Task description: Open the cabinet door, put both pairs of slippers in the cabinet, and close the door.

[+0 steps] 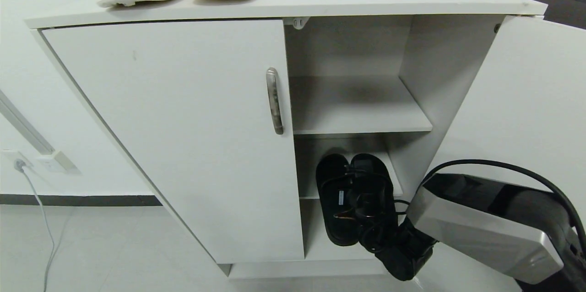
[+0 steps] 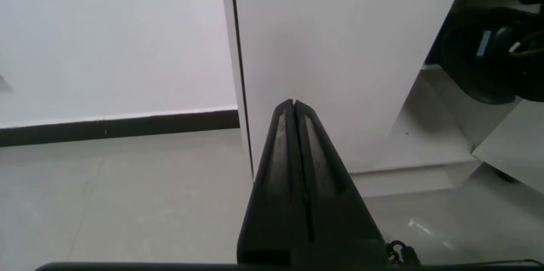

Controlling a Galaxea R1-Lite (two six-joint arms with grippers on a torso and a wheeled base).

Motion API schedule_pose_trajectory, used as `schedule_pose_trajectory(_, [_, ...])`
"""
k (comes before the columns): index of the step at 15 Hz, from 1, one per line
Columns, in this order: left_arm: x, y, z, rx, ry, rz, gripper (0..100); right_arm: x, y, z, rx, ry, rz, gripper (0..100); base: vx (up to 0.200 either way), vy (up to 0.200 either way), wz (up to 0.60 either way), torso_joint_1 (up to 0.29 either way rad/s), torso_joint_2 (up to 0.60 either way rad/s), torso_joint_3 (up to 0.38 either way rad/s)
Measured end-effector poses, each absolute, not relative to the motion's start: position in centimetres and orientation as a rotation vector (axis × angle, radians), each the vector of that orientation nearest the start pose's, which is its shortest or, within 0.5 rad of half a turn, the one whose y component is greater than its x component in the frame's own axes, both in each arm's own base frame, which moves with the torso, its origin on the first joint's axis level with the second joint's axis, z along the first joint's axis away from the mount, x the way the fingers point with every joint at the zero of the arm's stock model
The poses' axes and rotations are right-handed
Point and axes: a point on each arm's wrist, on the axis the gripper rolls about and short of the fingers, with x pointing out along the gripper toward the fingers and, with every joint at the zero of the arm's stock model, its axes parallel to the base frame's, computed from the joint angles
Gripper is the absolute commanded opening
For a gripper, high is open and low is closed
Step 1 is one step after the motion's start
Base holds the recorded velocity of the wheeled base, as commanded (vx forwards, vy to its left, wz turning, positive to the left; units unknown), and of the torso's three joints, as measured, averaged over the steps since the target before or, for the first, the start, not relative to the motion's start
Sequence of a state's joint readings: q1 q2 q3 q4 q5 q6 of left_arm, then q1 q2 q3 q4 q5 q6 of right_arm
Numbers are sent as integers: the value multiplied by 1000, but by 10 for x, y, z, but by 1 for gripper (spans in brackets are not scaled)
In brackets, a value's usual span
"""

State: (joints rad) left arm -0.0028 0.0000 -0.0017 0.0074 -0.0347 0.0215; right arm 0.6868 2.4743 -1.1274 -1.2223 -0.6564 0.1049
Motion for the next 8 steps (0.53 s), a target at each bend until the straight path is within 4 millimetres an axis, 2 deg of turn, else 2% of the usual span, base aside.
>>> schedule_pose_trajectory(3, [-23, -1, 75, 21, 5, -38, 0, 367, 278, 26, 37, 159, 68, 0, 0, 0, 0, 0, 0, 0])
schedule_pose_trajectory(8, [-23, -1, 75, 21, 5, -38, 0, 397, 283, 38, 76, 111, 55, 0, 0, 0, 0, 0, 0, 0])
